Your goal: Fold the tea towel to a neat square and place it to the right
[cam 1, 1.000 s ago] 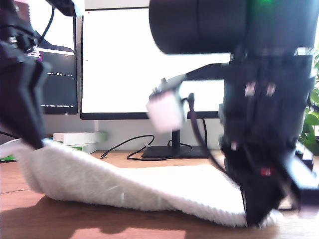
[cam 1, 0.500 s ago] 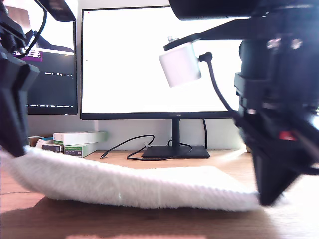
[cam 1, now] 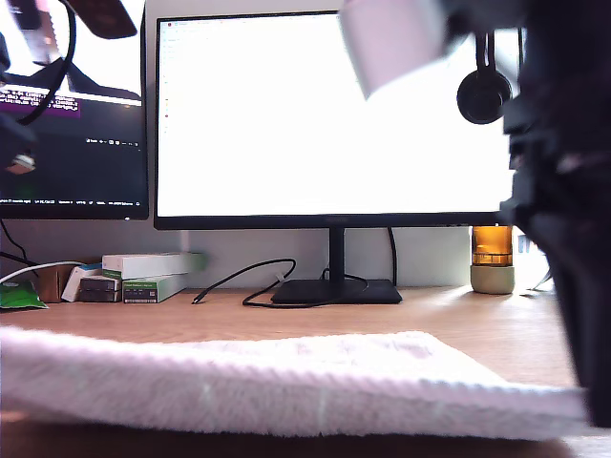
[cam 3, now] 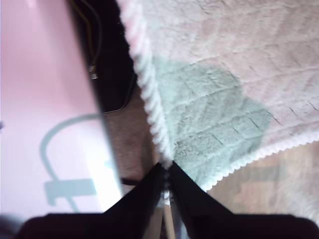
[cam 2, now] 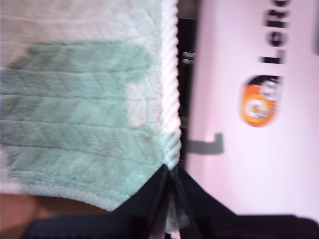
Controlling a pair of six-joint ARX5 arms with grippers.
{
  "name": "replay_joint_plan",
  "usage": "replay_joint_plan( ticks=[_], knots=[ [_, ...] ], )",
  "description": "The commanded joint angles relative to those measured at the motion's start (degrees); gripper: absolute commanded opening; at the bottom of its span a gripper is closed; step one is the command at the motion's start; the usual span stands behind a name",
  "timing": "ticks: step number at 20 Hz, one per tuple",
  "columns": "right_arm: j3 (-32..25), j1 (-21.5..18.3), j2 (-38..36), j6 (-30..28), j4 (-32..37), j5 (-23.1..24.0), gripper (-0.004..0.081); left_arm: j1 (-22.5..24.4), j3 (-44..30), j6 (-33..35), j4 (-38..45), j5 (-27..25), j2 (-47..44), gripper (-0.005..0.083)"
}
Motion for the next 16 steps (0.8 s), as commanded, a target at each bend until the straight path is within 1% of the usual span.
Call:
replay_joint_plan(
  ticks=[1, 3, 6, 9, 12, 16],
  knots=[
    [-0.20, 0.76, -1.05, 0.20, -2.91, -0.76, -0.0013, -1.11, -0.26, -0.26, -2.10, -0.07, -0.83, -0.0024],
    [-0.20, 1.03, -1.75, 0.24, -3.85, -2.12, -0.0013, -1.99, -0.26, -0.48, -2.64, -0.04, -0.83, -0.0024],
    [0.24, 1.03, -2.03, 0.24, -4.85, -2.97, -0.0013, -2.73, -0.26, -1.70, -3.58, -0.11, -0.83, -0.0024],
    [0.52, 0.76, -2.03, 0.02, -2.36, -2.69, -0.0013, -2.67, -0.26, -1.57, -1.40, -1.20, -0.83, -0.0024],
    [0.66, -1.51, -2.03, -0.46, -1.09, 0.09, -0.0013, -2.29, -0.26, -0.50, -0.02, -4.04, -0.83, -0.0024],
    [0.68, -6.10, -2.03, -1.79, 2.58, 2.71, -0.0013, -0.70, -0.26, 2.93, 3.91, -8.46, -0.79, -0.0024]
  ],
)
